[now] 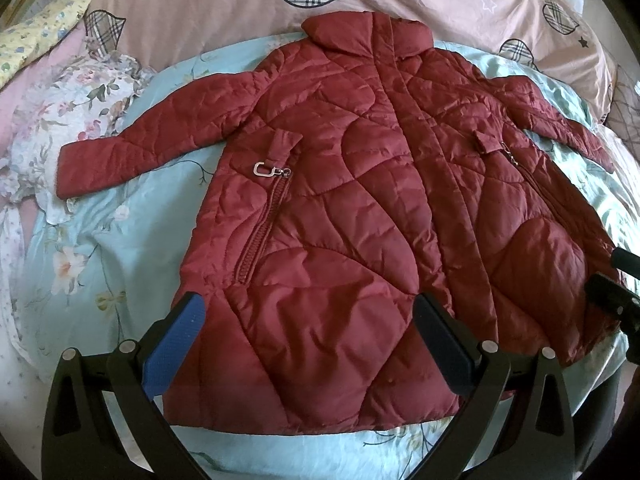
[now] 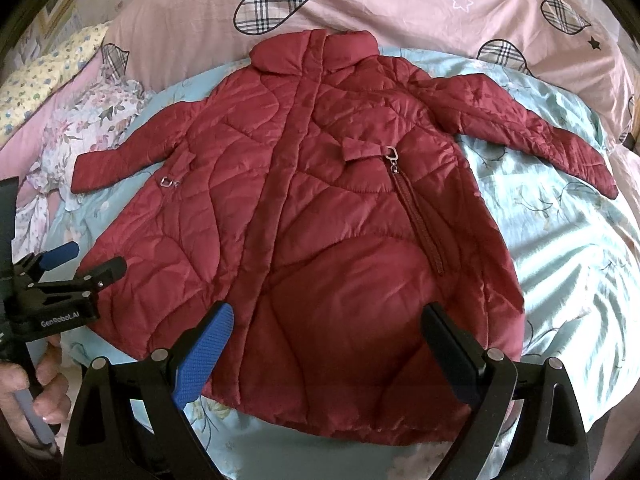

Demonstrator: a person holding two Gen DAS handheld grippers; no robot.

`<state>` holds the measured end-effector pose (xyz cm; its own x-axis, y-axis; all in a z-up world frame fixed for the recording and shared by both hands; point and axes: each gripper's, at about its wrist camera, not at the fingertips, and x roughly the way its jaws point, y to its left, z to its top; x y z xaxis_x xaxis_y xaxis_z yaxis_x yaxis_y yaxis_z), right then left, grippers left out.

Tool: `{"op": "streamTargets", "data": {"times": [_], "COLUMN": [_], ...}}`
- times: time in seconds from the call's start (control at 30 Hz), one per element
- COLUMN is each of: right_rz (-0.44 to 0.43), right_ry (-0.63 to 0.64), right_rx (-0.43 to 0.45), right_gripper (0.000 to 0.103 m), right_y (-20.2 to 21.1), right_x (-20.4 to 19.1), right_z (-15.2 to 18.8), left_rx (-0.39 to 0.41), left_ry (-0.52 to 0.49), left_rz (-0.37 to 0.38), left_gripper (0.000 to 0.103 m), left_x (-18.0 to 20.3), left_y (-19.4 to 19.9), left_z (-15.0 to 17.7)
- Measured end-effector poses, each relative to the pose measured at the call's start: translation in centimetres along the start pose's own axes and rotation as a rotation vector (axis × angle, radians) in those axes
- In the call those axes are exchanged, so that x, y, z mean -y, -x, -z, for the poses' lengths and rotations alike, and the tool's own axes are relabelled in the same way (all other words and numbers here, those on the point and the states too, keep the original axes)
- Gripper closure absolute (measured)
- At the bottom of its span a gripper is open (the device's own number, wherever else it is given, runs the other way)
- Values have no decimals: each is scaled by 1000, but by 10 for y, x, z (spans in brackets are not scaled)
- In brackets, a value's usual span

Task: Fold large clothes

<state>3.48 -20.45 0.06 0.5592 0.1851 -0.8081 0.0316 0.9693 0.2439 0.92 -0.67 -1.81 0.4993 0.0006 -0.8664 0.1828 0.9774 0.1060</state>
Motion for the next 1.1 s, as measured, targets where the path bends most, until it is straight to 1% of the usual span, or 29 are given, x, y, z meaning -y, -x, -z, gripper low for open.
{"op": "streamTargets", "data": {"times": [0.03, 0.07, 0.13, 0.2, 0.23, 0.27, 0.43, 0.57, 0.6, 0.63, 0.67, 0.7, 0.73, 0.83, 0.9, 1.03, 1.1], "right_rz": [-2, -5, 3, 6, 3, 3, 13, 13, 12, 11, 13, 16, 17, -14, -7, 14, 30], "right_ry": [-4, -8, -19, -36, -45, -55, -120, -184, -207, -219, -241, -257, -281, -387, -446, -576, -630], "right_rx": [3, 7, 22, 38, 42, 44, 63, 86, 91, 96, 105, 108, 110, 125, 144, 198, 237], "right_gripper": [7, 7, 7, 7, 7, 7, 7, 7, 7, 7, 7, 7, 7, 7, 7, 9, 16], "right_y": [-1, -1, -2, -2, -4, -6, -10, -11, -11, -11, -12, -13, -14, -21, -27, -39, -45], "right_x": [1, 3, 8, 15, 20, 24, 57, 87, 97, 104, 115, 123, 135, 178, 209, 270, 301], "right_z": [-1, -2, -4, -7, -7, -7, -14, -21, -24, -25, -28, -31, -34, -41, -46, -54, -58], "left_rx": [-1, -35, -46, 13, 14, 44, 64, 69, 69, 63, 54, 50, 45, 34, 33, 20, 13], "left_ry": [1, 1, 4, 1, 4, 1, 14, 33, 38, 31, 19, 20, 23, 31, 40, 74, 79], "left_rz": [2, 10, 13, -7, -3, -16, -10, 15, 15, -3, -30, -37, -41, -47, -55, -24, -22], "left_gripper": [0, 0, 0, 0, 0, 0, 0, 0, 0, 0, 0, 0, 0, 0, 0, 0, 0], "left_x": [0, -2, -3, -4, -5, -6, -9, -12, -14, -15, -16, -18, -20, -24, -27, -31, -31], "left_y": [-1, -2, -3, -5, -5, -6, -10, -16, -18, -20, -23, -26, -29, -35, -39, -48, -52], "left_z": [0, 0, -2, -4, -5, -7, -16, -27, -30, -33, -36, -39, -42, -49, -54, -60, -61]}}
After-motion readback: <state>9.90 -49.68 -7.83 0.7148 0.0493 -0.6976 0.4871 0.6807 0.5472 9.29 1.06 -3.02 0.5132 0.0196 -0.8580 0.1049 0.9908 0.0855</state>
